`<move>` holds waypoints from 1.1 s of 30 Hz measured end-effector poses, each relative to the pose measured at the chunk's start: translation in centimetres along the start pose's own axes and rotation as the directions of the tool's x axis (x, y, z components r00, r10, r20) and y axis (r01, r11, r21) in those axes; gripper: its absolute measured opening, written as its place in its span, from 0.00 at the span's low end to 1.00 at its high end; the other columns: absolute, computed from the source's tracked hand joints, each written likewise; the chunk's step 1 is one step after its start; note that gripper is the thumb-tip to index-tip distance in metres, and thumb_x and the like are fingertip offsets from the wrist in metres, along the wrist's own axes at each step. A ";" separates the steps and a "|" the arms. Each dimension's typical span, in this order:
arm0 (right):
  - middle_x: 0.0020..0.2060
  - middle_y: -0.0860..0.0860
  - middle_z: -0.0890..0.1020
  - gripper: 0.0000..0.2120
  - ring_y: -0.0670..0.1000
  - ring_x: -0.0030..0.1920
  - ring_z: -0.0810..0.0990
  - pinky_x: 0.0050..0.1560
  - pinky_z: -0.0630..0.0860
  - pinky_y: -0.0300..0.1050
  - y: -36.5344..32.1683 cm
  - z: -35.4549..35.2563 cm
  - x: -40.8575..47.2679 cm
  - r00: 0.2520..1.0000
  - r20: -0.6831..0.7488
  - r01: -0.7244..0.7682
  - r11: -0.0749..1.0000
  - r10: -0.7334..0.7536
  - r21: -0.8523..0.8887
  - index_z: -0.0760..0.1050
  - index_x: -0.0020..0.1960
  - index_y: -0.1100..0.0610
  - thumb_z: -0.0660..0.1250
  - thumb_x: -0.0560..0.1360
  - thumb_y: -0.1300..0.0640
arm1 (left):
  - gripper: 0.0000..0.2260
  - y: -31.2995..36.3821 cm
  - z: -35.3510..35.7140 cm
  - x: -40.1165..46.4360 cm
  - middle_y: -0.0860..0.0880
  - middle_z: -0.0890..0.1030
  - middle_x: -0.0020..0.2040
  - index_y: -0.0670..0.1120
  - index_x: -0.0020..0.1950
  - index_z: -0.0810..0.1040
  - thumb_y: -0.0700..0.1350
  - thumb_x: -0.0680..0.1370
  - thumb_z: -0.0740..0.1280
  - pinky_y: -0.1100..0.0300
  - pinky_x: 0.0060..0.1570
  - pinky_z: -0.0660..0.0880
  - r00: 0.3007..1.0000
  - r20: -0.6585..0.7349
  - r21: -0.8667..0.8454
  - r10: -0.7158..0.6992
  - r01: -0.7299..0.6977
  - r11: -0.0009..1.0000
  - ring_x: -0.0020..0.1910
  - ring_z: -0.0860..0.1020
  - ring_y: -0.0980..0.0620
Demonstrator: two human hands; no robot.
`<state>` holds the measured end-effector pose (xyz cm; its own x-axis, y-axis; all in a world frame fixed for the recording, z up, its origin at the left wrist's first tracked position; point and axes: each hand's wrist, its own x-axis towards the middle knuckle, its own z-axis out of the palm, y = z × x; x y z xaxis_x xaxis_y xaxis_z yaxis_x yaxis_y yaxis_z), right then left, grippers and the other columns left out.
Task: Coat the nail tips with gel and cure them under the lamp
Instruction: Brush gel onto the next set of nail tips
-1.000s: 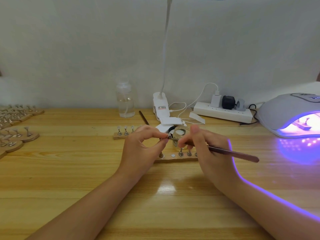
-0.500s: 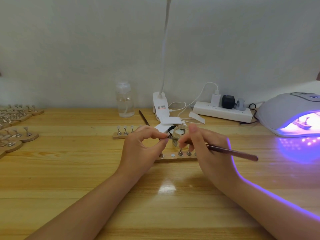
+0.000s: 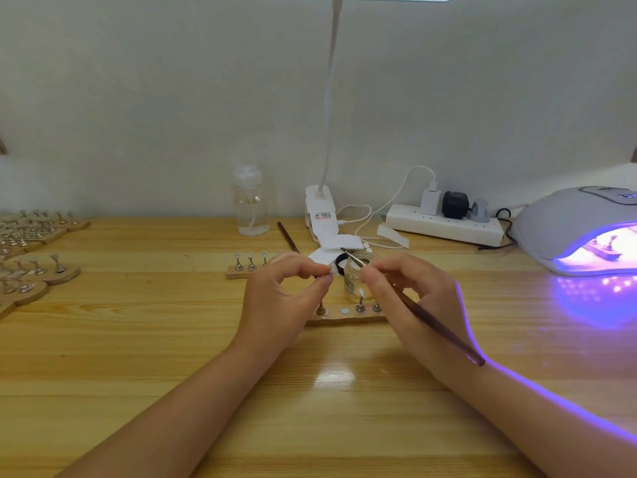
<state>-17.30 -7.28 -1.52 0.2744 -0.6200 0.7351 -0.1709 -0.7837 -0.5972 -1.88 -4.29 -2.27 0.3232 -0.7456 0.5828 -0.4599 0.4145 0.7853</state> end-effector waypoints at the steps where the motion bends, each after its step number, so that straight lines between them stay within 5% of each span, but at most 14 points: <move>1: 0.33 0.44 0.80 0.06 0.43 0.34 0.78 0.36 0.75 0.39 0.0 0.0 0.0 1.000 -0.006 0.015 1.000 -0.015 0.009 0.77 0.41 0.51 0.64 0.74 0.51 | 0.11 0.0 0.0 0.0 0.50 0.81 0.36 0.51 0.35 0.80 0.34 0.67 0.73 0.62 0.48 0.73 1.000 0.003 0.001 -0.002 0.002 1.000 0.41 0.78 0.50; 8: 0.32 0.43 0.79 0.16 0.38 0.34 0.77 0.37 0.70 0.28 0.2 0.3 -0.1 0.999 -0.016 0.034 0.999 -0.034 0.028 0.77 0.37 0.52 0.54 0.75 0.50 | 0.09 -0.1 0.0 0.0 0.49 0.81 0.37 0.49 0.36 0.81 0.35 0.67 0.73 0.64 0.48 0.72 1.000 0.020 0.012 0.007 -0.008 1.000 0.41 0.78 0.50; 18: 0.29 0.44 0.79 0.20 0.39 0.32 0.77 0.36 0.70 0.29 0.5 0.4 -0.1 0.999 -0.035 0.013 0.994 -0.009 0.113 0.79 0.34 0.55 0.54 0.76 0.49 | 0.07 -0.1 0.1 0.0 0.46 0.81 0.37 0.46 0.37 0.82 0.34 0.67 0.73 0.57 0.48 0.73 0.999 0.031 0.025 0.016 -0.017 1.000 0.42 0.78 0.48; 27: 0.26 0.47 0.78 0.20 0.41 0.29 0.76 0.34 0.69 0.29 0.5 0.3 -0.2 0.999 -0.038 -0.026 0.982 0.034 0.188 0.78 0.32 0.53 0.54 0.75 0.48 | 0.09 -0.3 0.2 0.1 0.50 0.81 0.37 0.49 0.36 0.81 0.34 0.67 0.74 0.64 0.47 0.72 0.999 0.021 0.041 0.048 -0.049 0.998 0.41 0.78 0.51; 33: 0.30 0.45 0.79 0.19 0.39 0.33 0.77 0.37 0.71 0.29 0.5 0.3 0.0 0.999 -0.035 0.008 0.996 -0.004 0.093 0.79 0.35 0.54 0.54 0.76 0.50 | 0.09 -0.5 0.2 0.1 0.50 0.81 0.37 0.47 0.37 0.81 0.34 0.67 0.74 0.68 0.46 0.71 0.996 0.022 0.057 0.082 -0.083 0.995 0.41 0.78 0.51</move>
<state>-17.07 -7.70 -1.94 0.2416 -0.6176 0.7485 -0.0805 -0.7814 -0.6188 -1.83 -4.67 -2.63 0.2662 -0.7203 0.6406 -0.5315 0.4447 0.7209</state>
